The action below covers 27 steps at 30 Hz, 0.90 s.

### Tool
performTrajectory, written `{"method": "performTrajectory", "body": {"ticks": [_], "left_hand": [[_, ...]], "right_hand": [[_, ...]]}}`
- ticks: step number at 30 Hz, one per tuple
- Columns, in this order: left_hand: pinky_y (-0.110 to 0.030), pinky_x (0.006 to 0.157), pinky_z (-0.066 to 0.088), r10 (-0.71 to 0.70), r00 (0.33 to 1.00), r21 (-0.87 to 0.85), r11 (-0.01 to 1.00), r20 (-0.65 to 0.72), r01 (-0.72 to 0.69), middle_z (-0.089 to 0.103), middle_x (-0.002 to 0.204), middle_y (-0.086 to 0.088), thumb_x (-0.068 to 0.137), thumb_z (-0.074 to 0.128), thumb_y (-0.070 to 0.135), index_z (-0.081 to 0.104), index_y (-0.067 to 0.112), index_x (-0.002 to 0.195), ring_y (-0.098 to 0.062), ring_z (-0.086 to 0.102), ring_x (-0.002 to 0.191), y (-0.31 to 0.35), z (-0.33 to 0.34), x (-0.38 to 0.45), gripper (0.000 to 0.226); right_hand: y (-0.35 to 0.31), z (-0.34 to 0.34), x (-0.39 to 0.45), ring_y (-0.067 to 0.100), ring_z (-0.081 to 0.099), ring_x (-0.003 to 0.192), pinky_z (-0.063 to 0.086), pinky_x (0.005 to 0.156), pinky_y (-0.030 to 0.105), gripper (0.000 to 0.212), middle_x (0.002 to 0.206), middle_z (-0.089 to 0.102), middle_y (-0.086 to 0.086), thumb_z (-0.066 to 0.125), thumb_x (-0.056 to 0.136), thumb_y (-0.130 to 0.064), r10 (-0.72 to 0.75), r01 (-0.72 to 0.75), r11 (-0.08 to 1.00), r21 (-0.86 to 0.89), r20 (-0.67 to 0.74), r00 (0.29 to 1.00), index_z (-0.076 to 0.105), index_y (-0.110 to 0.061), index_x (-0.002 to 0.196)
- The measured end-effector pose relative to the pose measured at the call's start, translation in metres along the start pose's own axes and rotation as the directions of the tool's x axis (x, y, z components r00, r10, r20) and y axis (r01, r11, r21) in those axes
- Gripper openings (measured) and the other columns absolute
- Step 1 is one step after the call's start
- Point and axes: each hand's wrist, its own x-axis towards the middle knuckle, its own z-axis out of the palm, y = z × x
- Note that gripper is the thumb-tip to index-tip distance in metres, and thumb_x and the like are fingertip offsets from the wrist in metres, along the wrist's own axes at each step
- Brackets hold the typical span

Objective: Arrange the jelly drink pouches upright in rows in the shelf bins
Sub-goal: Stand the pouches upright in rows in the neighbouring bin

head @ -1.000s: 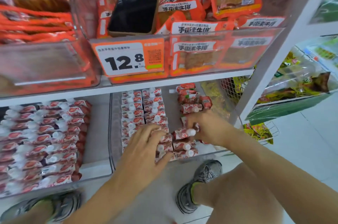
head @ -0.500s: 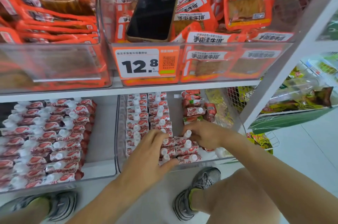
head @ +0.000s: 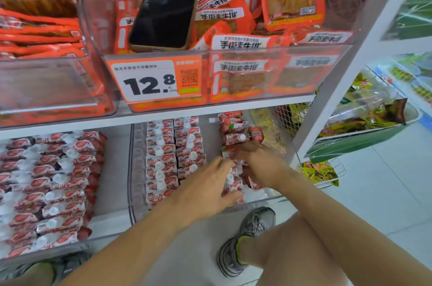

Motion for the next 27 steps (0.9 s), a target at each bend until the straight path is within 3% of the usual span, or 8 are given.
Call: {"method": "performTrajectory", "body": {"ticks": [4, 7, 13, 15, 18, 20, 23, 27], "left_hand": [[-0.033, 0.088, 0.047, 0.034, 0.999, -0.045, 0.998, -0.037, -0.036, 0.045, 0.127, 0.008, 0.091, 0.051, 0.056, 0.037, 0.026, 0.137, -0.013, 0.052, 0.109, -0.001, 0.004, -0.005, 0.057], [-0.030, 0.092, 0.045, 0.071, 0.995, -0.051, 0.996, -0.074, -0.075, 0.044, 0.132, 0.010, 0.092, 0.050, 0.057, 0.036, 0.028, 0.140, -0.011, 0.051, 0.114, -0.001, 0.006, -0.010, 0.058], [-0.023, 0.106, 0.034, 0.039, 0.976, -0.050, 0.997, -0.212, -0.050, 0.042, 0.138, 0.009, 0.085, 0.055, 0.063, 0.041, 0.022, 0.139, -0.009, 0.039, 0.127, -0.007, 0.013, -0.021, 0.070], [-0.018, 0.109, 0.028, 0.007, 0.970, -0.078, 0.997, -0.242, -0.027, 0.036, 0.139, 0.011, 0.080, 0.059, 0.066, 0.038, 0.023, 0.141, -0.003, 0.031, 0.129, -0.012, 0.012, -0.023, 0.078], [-0.014, 0.107, 0.021, -0.041, 0.974, -0.116, 0.993, -0.224, 0.015, 0.029, 0.142, 0.014, 0.071, 0.064, 0.071, 0.031, 0.024, 0.146, 0.000, 0.024, 0.130, -0.015, -0.001, -0.015, 0.095], [-0.021, 0.103, 0.029, -0.090, 0.980, -0.117, 0.991, -0.180, 0.070, 0.037, 0.143, 0.010, 0.071, 0.065, 0.069, 0.035, 0.023, 0.145, -0.008, 0.035, 0.130, -0.018, -0.014, 0.001, 0.092], [-0.033, 0.090, 0.048, -0.122, 0.991, -0.087, 0.989, -0.050, 0.118, 0.062, 0.121, 0.000, 0.080, 0.066, 0.058, 0.056, 0.024, 0.128, -0.018, 0.057, 0.110, -0.027, -0.022, 0.025, 0.060], [-0.038, 0.072, 0.055, -0.121, 0.993, -0.166, 0.979, 0.012, 0.121, 0.071, 0.090, 0.004, 0.082, 0.066, 0.055, 0.069, 0.025, 0.100, -0.012, 0.064, 0.079, -0.036, -0.017, 0.035, 0.035]], "right_hand": [[0.009, -0.009, 0.008, 0.029, 0.064, 0.088, 0.046, 0.067, 0.034, 0.013, 0.100, 0.068, 0.006, 0.055, 0.094, -0.014, 0.051, -0.042, 0.986, 0.161, -0.048, 0.998, 0.061, -0.017, 0.106], [0.003, -0.014, 0.014, 0.027, 0.058, 0.070, 0.039, 0.060, 0.034, 0.011, 0.081, 0.062, 0.006, 0.048, 0.101, -0.021, 0.068, -0.061, 0.933, 0.355, -0.009, 0.998, 0.053, -0.012, 0.104], [-0.015, -0.032, 0.028, 0.015, 0.060, 0.088, 0.046, 0.079, 0.034, 0.017, 0.094, 0.064, -0.005, 0.054, 0.098, -0.037, -0.010, -0.156, 0.870, 0.468, 0.332, 0.943, 0.058, -0.024, 0.108], [-0.015, -0.035, 0.030, 0.017, 0.060, 0.092, 0.045, 0.081, 0.035, 0.019, 0.096, 0.064, -0.004, 0.055, 0.096, -0.033, -0.003, -0.208, 0.853, 0.478, 0.403, 0.915, 0.059, -0.024, 0.111], [-0.011, -0.029, 0.026, 0.018, 0.059, 0.119, 0.045, 0.102, 0.038, 0.031, 0.122, 0.066, -0.003, 0.057, 0.090, -0.017, -0.059, -0.257, 0.732, 0.631, 0.435, 0.898, 0.062, -0.026, 0.120], [-0.009, -0.027, 0.020, 0.004, 0.059, 0.118, 0.046, 0.102, 0.026, 0.039, 0.126, 0.066, -0.008, 0.054, 0.091, 0.001, -0.047, -0.250, 0.700, 0.669, 0.392, 0.919, 0.065, -0.019, 0.123], [-0.008, -0.025, 0.013, -0.010, 0.064, 0.094, 0.048, 0.085, 0.010, 0.034, 0.106, 0.072, -0.009, 0.056, 0.091, 0.008, 0.068, -0.187, 0.706, 0.683, 0.199, 0.978, 0.072, -0.013, 0.112], [0.007, -0.021, 0.013, 0.011, 0.068, 0.086, 0.057, 0.078, 0.033, 0.023, 0.092, 0.072, -0.004, 0.065, 0.083, -0.003, 0.257, -0.184, 0.865, 0.467, -0.097, 0.962, 0.069, -0.023, 0.093]]}}
